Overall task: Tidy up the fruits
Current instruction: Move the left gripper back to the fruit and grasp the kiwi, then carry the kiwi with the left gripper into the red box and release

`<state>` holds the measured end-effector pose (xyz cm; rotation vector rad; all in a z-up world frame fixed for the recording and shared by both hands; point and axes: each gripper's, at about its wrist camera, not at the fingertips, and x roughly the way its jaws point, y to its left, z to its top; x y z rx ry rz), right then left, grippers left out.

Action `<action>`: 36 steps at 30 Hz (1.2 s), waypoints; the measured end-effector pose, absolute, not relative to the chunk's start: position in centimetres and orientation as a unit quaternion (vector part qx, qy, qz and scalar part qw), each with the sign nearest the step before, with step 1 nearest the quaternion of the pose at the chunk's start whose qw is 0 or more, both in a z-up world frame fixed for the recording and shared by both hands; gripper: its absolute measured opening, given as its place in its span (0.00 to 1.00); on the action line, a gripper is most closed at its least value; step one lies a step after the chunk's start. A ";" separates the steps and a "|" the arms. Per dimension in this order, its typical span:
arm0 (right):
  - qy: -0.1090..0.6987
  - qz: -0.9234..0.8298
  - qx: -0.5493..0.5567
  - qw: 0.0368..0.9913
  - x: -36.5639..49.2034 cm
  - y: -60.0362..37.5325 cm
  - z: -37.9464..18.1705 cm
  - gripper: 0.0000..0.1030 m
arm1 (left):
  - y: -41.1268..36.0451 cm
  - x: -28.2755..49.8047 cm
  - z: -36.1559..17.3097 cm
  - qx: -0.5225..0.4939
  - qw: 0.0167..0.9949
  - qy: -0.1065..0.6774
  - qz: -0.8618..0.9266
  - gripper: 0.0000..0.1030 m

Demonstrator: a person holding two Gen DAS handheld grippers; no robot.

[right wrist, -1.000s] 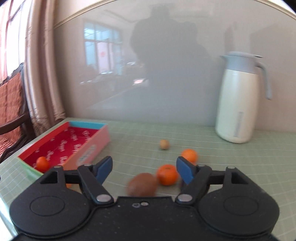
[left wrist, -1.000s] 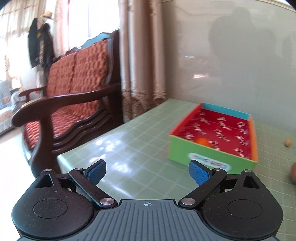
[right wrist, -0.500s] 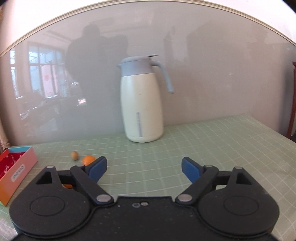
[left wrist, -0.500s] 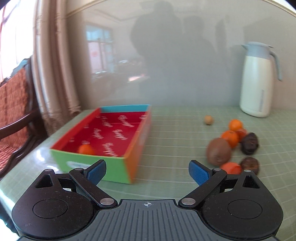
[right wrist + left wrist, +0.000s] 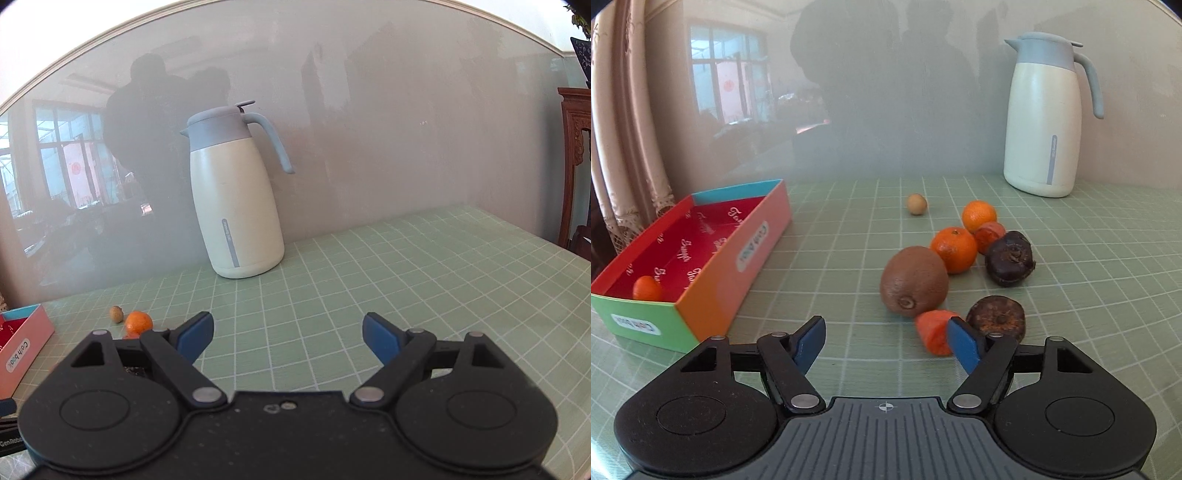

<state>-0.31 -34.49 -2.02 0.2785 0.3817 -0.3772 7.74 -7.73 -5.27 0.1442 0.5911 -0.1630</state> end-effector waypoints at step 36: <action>0.189 -0.155 0.114 0.963 0.6 -33.0 -1.8 0.85 | -8.5 13.8 -5.9 0.039 0.947 0.309 -0.082 0.49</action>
